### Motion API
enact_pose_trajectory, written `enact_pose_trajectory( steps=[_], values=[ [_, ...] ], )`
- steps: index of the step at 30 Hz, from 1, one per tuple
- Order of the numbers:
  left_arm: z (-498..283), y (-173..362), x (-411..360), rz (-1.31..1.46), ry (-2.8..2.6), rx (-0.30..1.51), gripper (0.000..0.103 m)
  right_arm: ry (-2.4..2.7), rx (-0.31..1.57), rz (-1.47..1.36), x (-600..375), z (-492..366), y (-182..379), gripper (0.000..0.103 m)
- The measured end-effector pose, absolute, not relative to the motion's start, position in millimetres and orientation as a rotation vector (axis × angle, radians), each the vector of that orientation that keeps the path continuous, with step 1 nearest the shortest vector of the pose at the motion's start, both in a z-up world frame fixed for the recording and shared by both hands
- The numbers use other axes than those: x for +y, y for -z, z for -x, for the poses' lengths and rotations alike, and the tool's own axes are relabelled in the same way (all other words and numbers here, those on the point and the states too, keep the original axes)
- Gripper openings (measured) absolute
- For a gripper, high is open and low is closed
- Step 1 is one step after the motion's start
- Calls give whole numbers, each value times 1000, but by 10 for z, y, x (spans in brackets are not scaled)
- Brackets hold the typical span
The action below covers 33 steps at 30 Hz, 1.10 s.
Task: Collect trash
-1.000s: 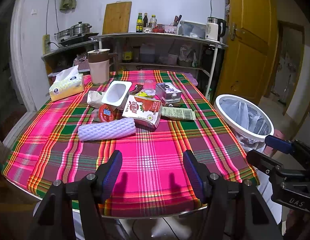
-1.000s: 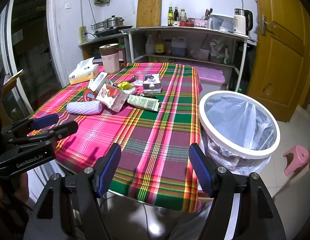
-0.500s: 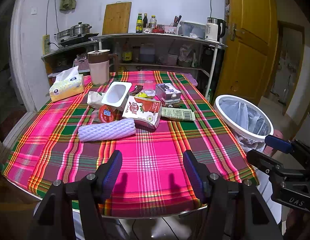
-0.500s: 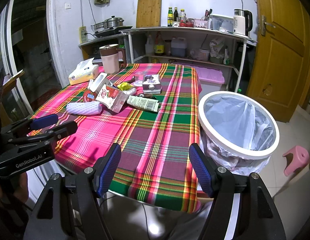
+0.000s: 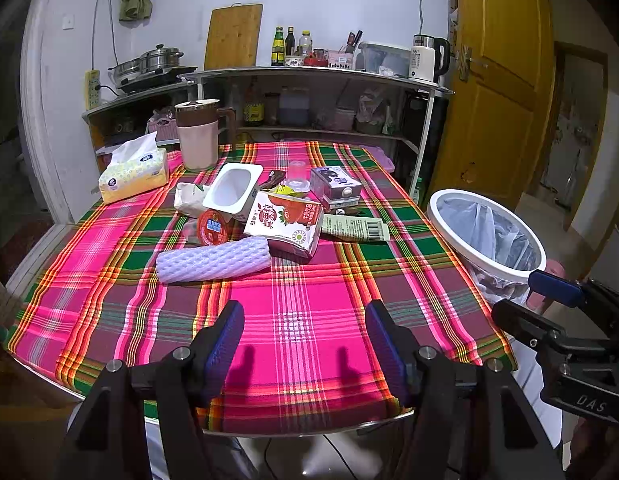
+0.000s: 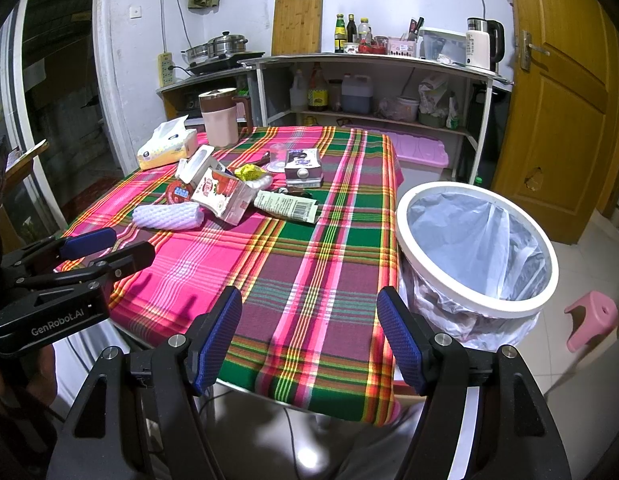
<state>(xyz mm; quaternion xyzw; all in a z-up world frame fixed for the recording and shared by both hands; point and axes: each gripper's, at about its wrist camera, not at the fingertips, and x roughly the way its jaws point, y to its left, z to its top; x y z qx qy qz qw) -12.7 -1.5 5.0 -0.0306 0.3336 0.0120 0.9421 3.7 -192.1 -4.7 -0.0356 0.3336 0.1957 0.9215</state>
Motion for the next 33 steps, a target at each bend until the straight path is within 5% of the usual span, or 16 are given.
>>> enact_pose_trajectory(
  steps=[33],
  values=[
    [-253,200,564,144,-61,715,63,-476,726,140,-1591,-636,213,71]
  ],
)
